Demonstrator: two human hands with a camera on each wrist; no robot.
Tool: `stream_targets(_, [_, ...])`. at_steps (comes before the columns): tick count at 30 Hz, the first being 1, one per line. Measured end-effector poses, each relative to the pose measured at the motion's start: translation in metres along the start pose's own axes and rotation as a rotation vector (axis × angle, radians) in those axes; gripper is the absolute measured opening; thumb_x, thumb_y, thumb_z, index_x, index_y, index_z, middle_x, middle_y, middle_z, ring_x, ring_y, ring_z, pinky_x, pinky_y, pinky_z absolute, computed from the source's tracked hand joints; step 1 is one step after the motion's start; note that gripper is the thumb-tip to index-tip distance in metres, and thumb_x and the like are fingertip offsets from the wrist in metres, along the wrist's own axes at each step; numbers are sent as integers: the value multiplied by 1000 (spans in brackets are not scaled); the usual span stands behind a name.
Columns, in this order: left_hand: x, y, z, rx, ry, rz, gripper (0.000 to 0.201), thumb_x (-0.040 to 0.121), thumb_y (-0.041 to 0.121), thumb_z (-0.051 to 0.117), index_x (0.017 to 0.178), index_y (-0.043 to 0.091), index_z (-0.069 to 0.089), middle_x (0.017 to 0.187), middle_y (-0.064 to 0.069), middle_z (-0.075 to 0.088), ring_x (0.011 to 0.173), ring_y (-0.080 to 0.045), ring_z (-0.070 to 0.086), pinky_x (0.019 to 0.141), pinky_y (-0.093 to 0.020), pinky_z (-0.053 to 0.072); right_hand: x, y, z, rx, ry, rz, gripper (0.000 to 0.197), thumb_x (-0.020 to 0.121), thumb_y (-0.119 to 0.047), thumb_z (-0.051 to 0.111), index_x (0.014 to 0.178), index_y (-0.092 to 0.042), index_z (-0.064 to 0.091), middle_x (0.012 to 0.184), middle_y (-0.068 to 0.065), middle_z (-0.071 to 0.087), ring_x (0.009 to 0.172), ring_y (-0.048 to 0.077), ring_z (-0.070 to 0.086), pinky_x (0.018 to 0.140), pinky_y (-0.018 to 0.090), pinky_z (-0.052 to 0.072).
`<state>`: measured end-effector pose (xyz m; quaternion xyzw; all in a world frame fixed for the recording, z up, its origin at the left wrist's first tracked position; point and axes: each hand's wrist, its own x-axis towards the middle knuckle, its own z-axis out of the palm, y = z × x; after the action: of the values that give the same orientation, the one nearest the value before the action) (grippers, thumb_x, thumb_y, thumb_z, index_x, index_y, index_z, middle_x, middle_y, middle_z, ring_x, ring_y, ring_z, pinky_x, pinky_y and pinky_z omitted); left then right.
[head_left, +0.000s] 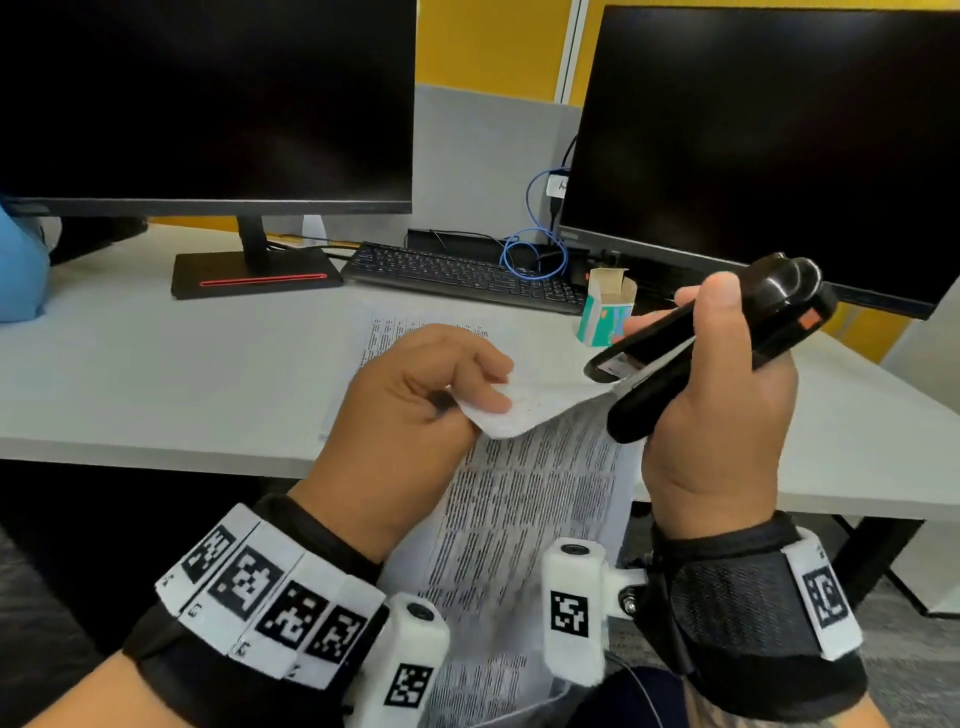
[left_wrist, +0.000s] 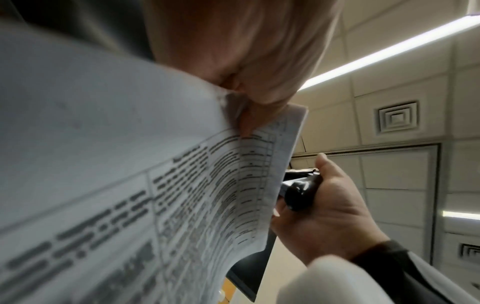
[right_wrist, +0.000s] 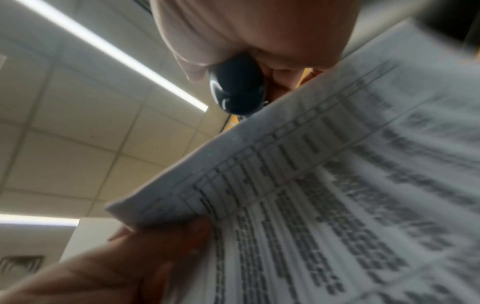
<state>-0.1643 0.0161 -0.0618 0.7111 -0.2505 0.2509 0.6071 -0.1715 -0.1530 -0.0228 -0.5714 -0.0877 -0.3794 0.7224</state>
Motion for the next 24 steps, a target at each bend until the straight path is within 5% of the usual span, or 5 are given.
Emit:
stream_targets(3, [-2, -4, -2, -3, 21, 67, 36, 65, -19, 70, 59, 16, 63, 89, 0, 67, 89, -6, 63, 78, -21, 52, -6, -1, -2, -51, -6, -116, 24, 83, -47, 55, 75, -29, 69, 70, 1, 71, 73, 24, 71, 69, 30, 54])
stream_targets(10, [-3, -5, -3, -30, 48, 50, 27, 65, -10, 70, 60, 16, 63, 91, 3, 68, 88, -15, 65, 74, -34, 56, -11, 1, -4, -80, -15, -218, 32, 82, -66, 60, 83, -36, 72, 83, 21, 69, 84, 40, 68, 81, 58, 53])
stream_targets(14, [-3, 1, -2, -95, 59, -80, 28, 78, -5, 72, 72, 22, 71, 86, -1, 75, 86, -20, 71, 79, -39, 59, -9, 0, -3, -75, -9, -182, 23, 86, -48, 54, 76, -37, 72, 78, 8, 71, 80, 32, 70, 79, 48, 56])
stream_targets(18, [-4, 12, 2, -47, 49, -175, 7, 85, 14, 71, 86, 21, 73, 78, -4, 75, 77, -23, 72, 75, -46, 60, -9, -4, 3, -53, -13, -81, 27, 79, -53, 55, 76, -30, 67, 72, 5, 70, 73, 24, 69, 70, 34, 55])
stream_targets(24, [-8, 22, 12, -83, 38, -233, 11, 86, 12, 69, 77, 18, 68, 73, -3, 75, 68, -20, 72, 64, -33, 61, -5, -9, 15, -101, -40, -1, 34, 87, -49, 54, 80, -16, 59, 62, -3, 64, 66, 18, 67, 63, 30, 53])
